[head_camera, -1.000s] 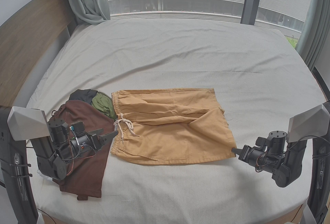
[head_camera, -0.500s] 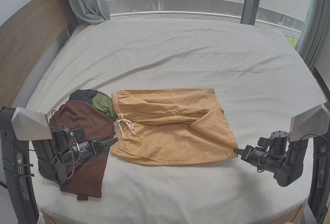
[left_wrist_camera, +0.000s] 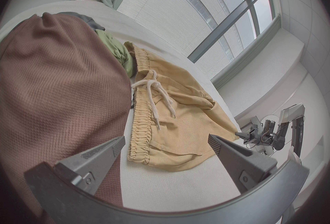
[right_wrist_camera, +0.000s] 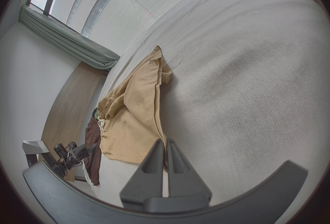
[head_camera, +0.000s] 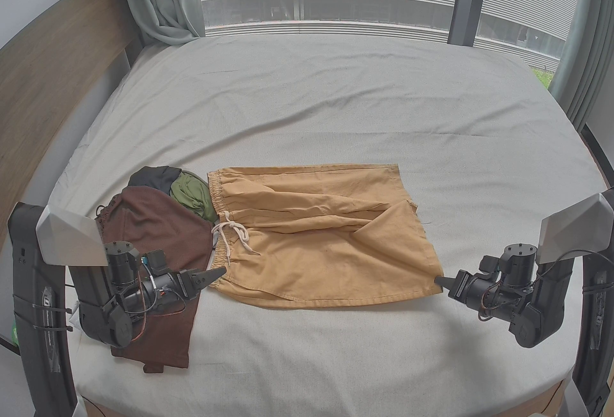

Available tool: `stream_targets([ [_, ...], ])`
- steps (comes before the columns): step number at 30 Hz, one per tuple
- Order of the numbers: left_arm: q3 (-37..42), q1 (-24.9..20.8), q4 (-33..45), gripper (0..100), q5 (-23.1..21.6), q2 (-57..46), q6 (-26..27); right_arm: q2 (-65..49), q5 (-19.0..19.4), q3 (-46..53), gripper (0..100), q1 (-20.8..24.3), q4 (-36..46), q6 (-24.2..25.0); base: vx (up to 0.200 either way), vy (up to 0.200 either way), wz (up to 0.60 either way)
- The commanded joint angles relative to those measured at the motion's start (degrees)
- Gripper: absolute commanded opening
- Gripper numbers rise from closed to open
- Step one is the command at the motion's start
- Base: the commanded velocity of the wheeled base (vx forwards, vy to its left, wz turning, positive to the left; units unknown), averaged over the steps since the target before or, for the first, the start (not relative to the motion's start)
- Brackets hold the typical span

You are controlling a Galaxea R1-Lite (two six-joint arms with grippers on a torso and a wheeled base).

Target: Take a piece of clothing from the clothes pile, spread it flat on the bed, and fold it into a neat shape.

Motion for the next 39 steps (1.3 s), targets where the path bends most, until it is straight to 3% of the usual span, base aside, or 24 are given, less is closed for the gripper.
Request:
stream_targets([
  [1, 0.31, -0.29, 0.07, 100, 0.17, 0.72, -0.12, 0.28, 0.03, -0.01, 0, -0.02, -0.01, 0.00, 0.000, 0.000, 0.00],
  [9, -0.49, -1.61, -0.01, 100, 3.95, 3.62, -0.03, 1.59, 0.03, -0.45, 0, -0.11, -0.01, 0.00, 0.000, 0.000, 0.00],
  [16, -1.36, -2.31, 0.07, 100, 4.13, 4.58, -0.29, 1.42, 0.03, -0.36, 0, -0.11, -0.01, -0.08, 0.000, 0.000, 0.00],
  [23, -2.95, -3.89, -0.01, 100, 5.62, 5.55, -4.51, 1.42, 0.03, -0.45, 0, -0.11, -0.01, 0.00, 0.000, 0.000, 0.00],
  [34, -4.44, -3.89, -0.01, 100, 6.41, 6.87, -4.69, 1.33, 0.03, -0.54, 0, -0.11, -0.01, 0.00, 0.000, 0.000, 0.00],
  [35, -4.44, -3.81, -0.01, 0, 6.41, 6.87, -4.69, 1.33, 0.03, -0.54, 0, -0.11, -0.01, 0.00, 0.000, 0.000, 0.00],
  [39, -4.53, -3.81, -0.01, 0, 6.33, 6.87, -4.69, 1.33, 0.03, -0.36, 0, -0.11, -0.01, 0.00, 0.000, 0.000, 0.00],
])
